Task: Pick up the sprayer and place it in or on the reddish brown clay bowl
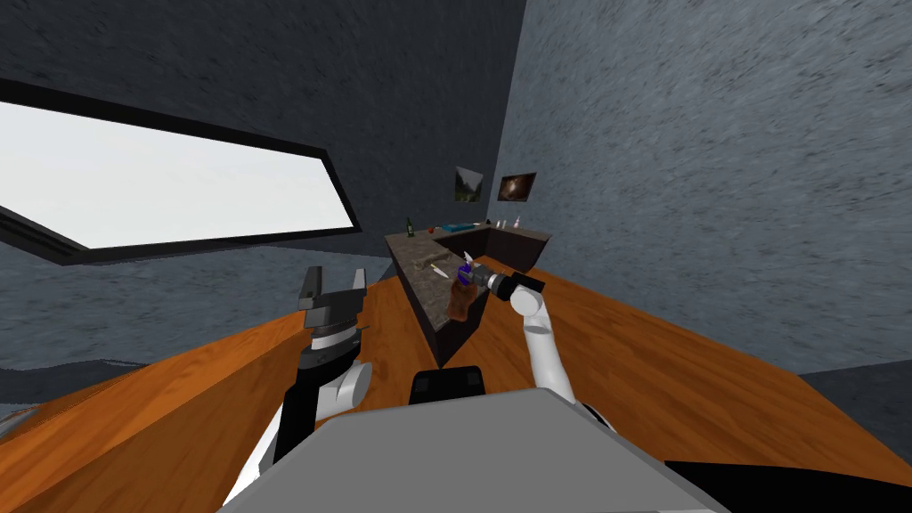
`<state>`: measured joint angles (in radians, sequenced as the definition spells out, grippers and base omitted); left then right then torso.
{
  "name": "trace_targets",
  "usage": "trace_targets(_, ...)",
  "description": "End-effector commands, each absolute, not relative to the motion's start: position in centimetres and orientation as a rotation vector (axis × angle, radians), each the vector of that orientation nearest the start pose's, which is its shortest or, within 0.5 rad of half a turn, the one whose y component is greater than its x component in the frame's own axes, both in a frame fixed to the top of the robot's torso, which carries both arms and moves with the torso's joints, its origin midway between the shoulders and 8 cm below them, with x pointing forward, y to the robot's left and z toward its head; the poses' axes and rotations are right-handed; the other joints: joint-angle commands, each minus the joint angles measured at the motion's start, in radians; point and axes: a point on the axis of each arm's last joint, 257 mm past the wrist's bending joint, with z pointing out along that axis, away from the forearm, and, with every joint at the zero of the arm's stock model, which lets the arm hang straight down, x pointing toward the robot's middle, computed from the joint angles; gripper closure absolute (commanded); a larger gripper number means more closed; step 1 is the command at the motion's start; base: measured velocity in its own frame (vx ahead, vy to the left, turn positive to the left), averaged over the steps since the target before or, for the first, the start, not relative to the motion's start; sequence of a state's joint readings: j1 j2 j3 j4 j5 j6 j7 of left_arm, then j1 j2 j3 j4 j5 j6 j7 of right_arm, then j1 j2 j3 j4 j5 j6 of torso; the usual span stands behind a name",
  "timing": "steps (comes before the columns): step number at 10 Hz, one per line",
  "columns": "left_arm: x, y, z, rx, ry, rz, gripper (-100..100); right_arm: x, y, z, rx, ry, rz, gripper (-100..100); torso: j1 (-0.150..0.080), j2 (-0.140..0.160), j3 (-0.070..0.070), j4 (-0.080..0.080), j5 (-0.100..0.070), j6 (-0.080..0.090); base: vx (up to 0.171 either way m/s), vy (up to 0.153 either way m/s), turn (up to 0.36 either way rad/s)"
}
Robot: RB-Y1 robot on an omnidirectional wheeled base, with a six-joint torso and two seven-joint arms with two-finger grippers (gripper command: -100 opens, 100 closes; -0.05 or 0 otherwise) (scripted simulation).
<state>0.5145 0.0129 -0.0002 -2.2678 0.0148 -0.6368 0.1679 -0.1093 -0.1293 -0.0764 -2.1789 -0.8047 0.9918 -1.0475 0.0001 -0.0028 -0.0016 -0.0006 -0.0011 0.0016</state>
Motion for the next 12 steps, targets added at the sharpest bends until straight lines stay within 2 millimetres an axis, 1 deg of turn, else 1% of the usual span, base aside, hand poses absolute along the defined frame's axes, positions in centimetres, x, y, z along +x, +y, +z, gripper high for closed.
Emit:
trace_targets(1, 32.1, 27.7, 3.9, -0.622, 0.496, -1.49, 0, 47.8, -10.9, -7.2, -2.035, -0.676, -1.775, -100, 0.0, 0.0, 0.0, 0.0, 0.0, 0.0, 0.063, 0.04, -0.056)
trace_targets(6, 32.1, 27.7, 3.9, -0.622, 0.495, -1.49, 0, 45.5, -11.0, -4.6, -2.023, -0.702, -1.76, -100, 0.0, 0.005, 0.003, 0.001, 0.0, 0.0, -0.001, 0.02, -0.054)
trace_targets(12, 32.1, 27.7, 3.9, -0.622, 0.496, -1.49, 0, 45.5, -11.0, -4.6, -2.023, -0.702, -1.76, -100, -0.002, 0.004, 0.002, 0.001, 0.0, 0.0, 0.0, -0.001, 0.003)
